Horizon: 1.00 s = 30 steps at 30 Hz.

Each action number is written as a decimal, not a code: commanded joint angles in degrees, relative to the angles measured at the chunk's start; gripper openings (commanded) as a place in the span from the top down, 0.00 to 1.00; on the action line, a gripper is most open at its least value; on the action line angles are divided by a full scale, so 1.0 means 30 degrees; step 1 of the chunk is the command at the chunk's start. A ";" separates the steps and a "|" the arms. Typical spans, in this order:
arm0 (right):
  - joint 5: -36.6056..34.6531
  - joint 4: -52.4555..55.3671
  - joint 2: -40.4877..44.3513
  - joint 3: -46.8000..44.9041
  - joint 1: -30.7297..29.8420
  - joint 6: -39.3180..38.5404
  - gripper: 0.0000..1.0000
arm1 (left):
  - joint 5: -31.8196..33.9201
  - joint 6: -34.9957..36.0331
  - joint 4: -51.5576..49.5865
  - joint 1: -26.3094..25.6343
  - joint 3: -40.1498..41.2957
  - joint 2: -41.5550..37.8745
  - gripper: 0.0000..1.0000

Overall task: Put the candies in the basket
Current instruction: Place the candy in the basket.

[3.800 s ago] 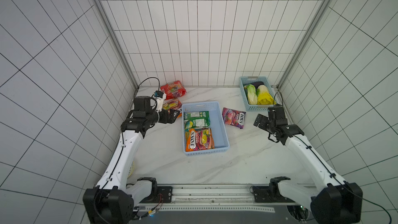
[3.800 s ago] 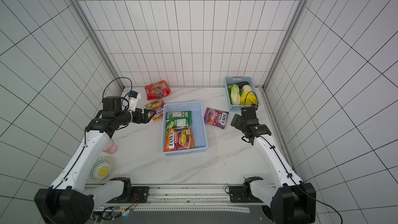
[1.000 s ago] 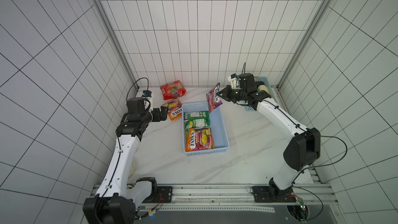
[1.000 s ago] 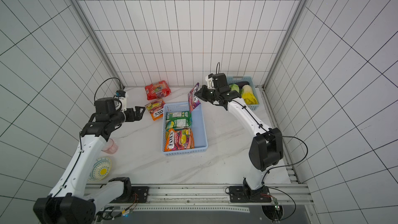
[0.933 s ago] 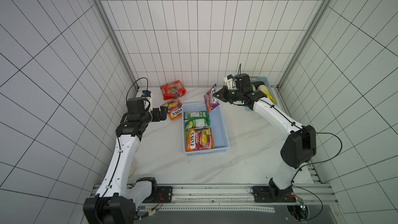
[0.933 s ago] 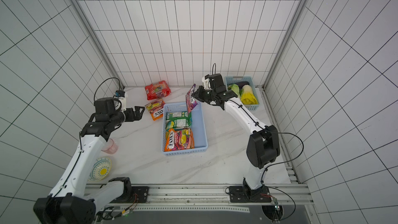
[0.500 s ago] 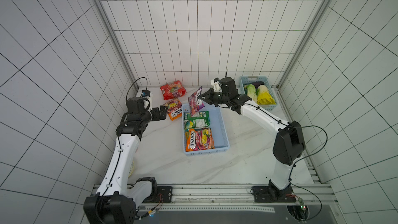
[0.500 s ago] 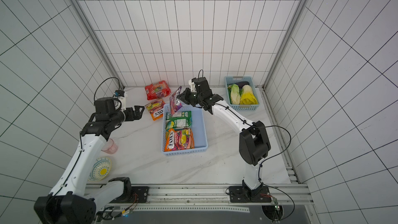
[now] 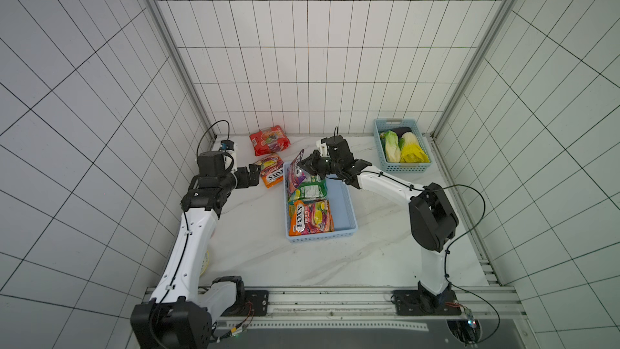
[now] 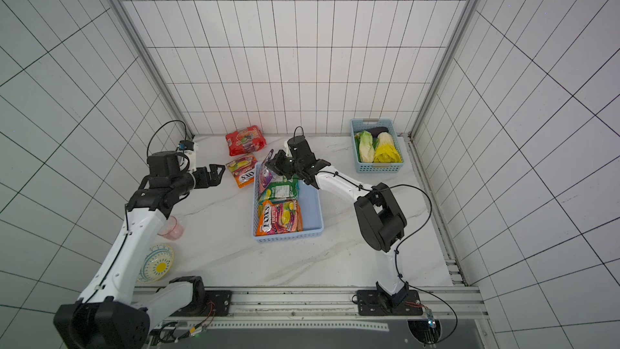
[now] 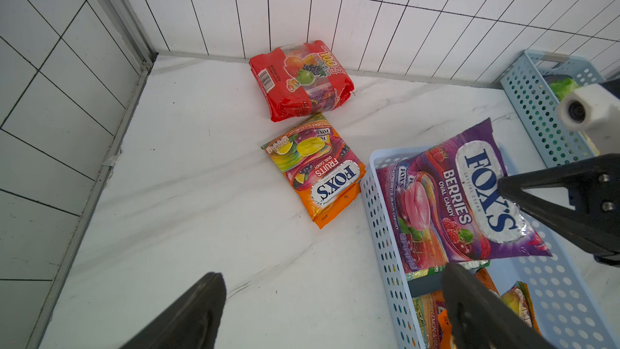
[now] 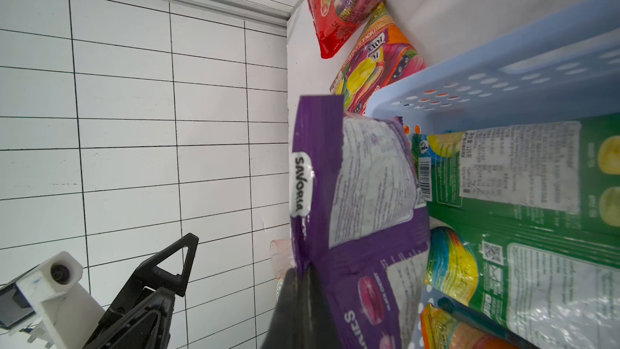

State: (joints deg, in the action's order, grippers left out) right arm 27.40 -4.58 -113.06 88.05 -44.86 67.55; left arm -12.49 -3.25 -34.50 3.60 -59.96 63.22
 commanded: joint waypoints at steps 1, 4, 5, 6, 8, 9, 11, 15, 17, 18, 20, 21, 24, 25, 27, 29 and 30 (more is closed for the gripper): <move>0.0015 -0.1814 -0.0341 -0.0388 -0.0212 0.0791 1.00 | -0.0230 -0.0083 0.0353 0.0120 0.0125 0.0137 0.02; -0.0505 -0.2210 -0.0212 -0.1650 0.0079 0.1130 1.00 | -0.0178 -0.0060 0.0297 0.0131 0.0041 0.0134 0.02; -0.0643 -0.2432 -0.0154 -0.2041 0.0251 0.1227 1.00 | -0.0165 -0.0035 0.0298 0.0158 0.0059 0.0114 0.02; -0.0785 -0.2663 -0.0112 -0.2512 0.0451 0.1271 1.00 | -0.0144 -0.0031 0.0302 0.0178 0.0081 0.0068 0.02; -0.0949 -0.2702 -0.0079 -0.3115 0.0816 0.1044 1.00 | -0.0198 -0.0002 0.0362 0.0177 0.0181 0.0078 0.02; -0.0909 -0.2488 -0.0093 -0.3280 0.1044 0.0848 1.00 | -0.0263 -0.0025 0.0368 0.0173 0.0183 0.0079 0.02; -0.0770 -0.2034 -0.0113 -0.3435 0.1322 0.0421 1.00 | -0.0319 -0.0059 0.0358 0.0163 0.0140 0.0079 0.02; -0.1087 -0.0911 0.0304 -0.3572 0.1622 -0.0788 0.81 | -0.0173 -0.0136 0.0339 0.0166 0.0103 0.0123 0.02; -0.1223 0.0100 0.0592 -0.3319 0.1660 -0.1671 0.72 | -0.0073 -0.0227 0.0211 0.0178 -0.0110 0.0274 0.02; -0.1398 0.0756 0.0822 -0.3151 0.1678 -0.2233 0.68 | 0.0014 -0.0298 0.0114 0.0168 -0.0340 0.0403 0.02; -0.2145 0.1719 0.1450 -0.3040 0.1676 -0.3251 0.62 | 0.0225 -0.0354 -0.0149 0.0178 -0.0920 0.0751 0.02; -0.2395 0.2023 0.1745 -0.3064 0.1722 -0.3587 0.61 | 0.0325 -0.0330 -0.0264 0.0171 -0.1263 0.0967 0.02; -0.3370 0.2757 0.3007 -0.3578 0.1901 -0.4438 0.58 | 0.0976 -0.0195 -0.0376 0.0162 -0.2210 0.1829 0.02; -0.3782 0.2976 0.3486 -0.3834 0.1979 -0.4714 0.57 | 0.1202 -0.0135 -0.0260 0.0174 -0.2467 0.2126 0.02; -0.4400 0.3474 0.4384 -0.4188 0.2145 -0.5356 0.55 | 0.1539 -0.0185 -0.0099 0.0177 -0.3097 0.2743 0.02; -0.5023 0.4158 0.5238 -0.4406 0.2318 -0.5980 0.53 | 0.1896 -0.0397 0.0113 0.0177 -0.3796 0.3527 0.02; -0.5294 0.4420 0.5594 -0.4515 0.2362 -0.5993 0.53 | 0.2062 -0.0602 0.0170 0.0177 -0.4172 0.3888 0.02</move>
State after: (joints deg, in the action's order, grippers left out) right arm 16.27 4.58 -99.31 76.64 -38.59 53.76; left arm -8.84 -4.10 -35.35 3.86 -69.32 72.95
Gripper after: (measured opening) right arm 0.470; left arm 0.983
